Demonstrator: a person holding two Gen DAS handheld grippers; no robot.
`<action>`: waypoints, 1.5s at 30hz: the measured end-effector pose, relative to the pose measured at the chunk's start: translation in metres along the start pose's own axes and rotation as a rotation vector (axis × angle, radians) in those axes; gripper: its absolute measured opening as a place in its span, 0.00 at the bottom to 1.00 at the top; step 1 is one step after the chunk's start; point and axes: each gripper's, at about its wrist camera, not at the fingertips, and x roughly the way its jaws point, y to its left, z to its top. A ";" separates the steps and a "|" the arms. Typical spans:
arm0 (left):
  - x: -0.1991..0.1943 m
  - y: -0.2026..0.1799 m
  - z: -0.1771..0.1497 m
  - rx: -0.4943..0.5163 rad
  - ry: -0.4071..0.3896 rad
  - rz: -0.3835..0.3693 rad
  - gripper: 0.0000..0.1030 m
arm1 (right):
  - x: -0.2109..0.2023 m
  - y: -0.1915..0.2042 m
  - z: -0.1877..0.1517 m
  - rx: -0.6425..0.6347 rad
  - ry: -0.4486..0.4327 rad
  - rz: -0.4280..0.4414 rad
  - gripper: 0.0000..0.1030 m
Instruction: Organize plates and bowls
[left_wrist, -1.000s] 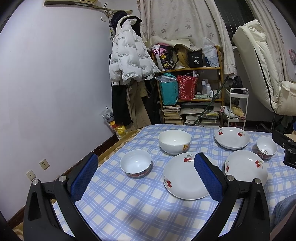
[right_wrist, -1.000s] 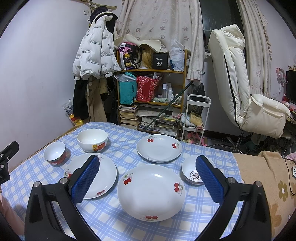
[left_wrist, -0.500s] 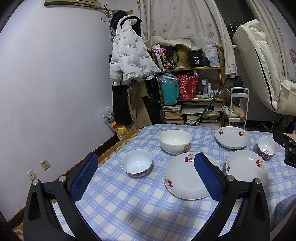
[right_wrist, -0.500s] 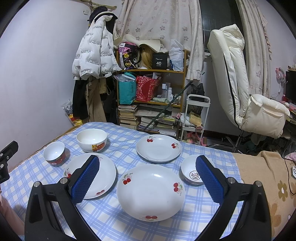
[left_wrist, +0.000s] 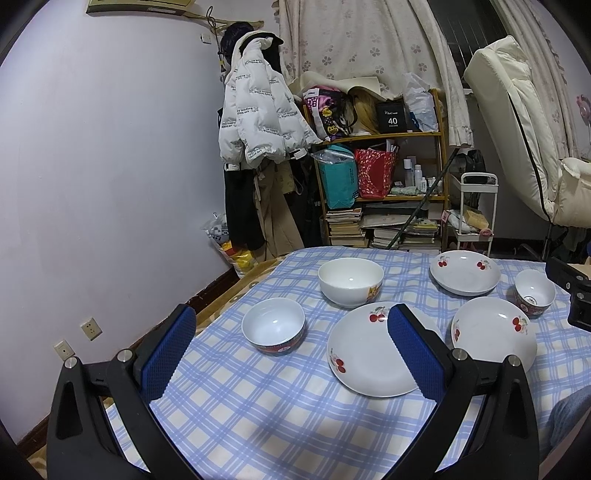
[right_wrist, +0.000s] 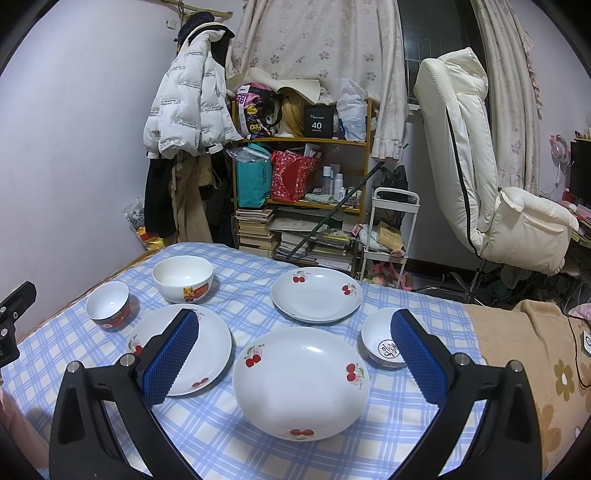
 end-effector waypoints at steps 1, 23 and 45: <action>0.000 0.000 0.000 0.000 -0.001 0.000 0.99 | 0.000 0.000 0.000 0.001 0.000 0.000 1.00; 0.005 0.007 -0.003 0.011 0.021 -0.004 0.99 | 0.002 0.002 0.000 -0.002 0.011 0.000 1.00; 0.061 0.029 0.055 0.013 0.162 -0.011 0.99 | 0.031 0.032 0.042 -0.134 0.019 0.061 1.00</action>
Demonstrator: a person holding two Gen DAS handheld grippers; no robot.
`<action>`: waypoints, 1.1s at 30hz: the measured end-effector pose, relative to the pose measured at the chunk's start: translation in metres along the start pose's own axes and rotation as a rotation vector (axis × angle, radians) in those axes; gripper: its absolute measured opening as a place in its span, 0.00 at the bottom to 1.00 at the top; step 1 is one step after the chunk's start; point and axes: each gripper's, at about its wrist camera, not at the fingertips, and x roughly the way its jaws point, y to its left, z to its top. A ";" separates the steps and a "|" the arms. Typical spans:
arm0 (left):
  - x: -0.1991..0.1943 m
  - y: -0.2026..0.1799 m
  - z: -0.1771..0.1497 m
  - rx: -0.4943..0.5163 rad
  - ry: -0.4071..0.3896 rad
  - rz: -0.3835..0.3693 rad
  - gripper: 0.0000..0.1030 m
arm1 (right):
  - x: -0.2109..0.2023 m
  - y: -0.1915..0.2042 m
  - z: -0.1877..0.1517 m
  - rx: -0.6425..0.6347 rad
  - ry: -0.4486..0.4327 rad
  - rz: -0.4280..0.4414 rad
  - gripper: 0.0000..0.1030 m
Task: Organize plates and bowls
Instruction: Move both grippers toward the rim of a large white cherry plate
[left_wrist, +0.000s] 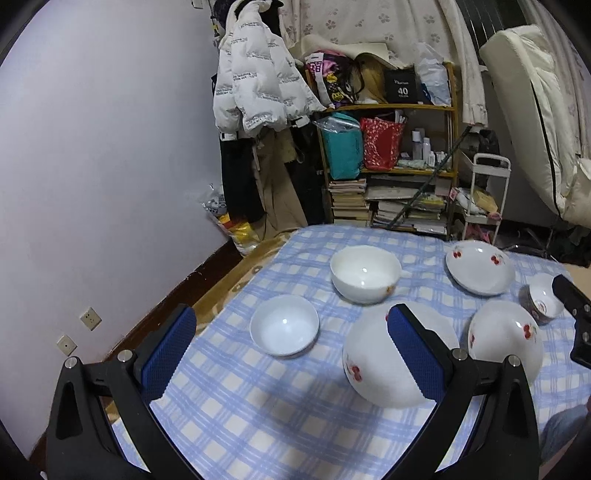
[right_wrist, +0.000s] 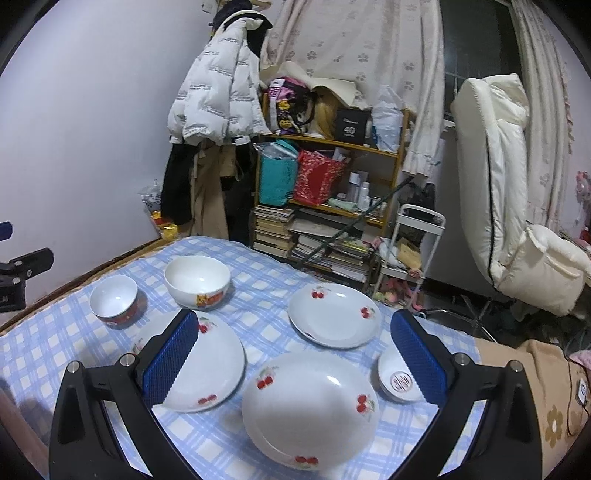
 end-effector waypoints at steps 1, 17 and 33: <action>0.002 0.000 0.003 0.001 -0.003 0.003 0.99 | 0.004 0.001 0.003 -0.005 0.001 0.009 1.00; 0.096 -0.010 -0.029 -0.058 0.240 -0.068 0.99 | 0.090 0.018 0.030 0.004 0.111 0.160 1.00; 0.172 -0.046 -0.067 -0.044 0.472 -0.133 0.99 | 0.182 0.051 -0.021 -0.112 0.343 0.235 0.69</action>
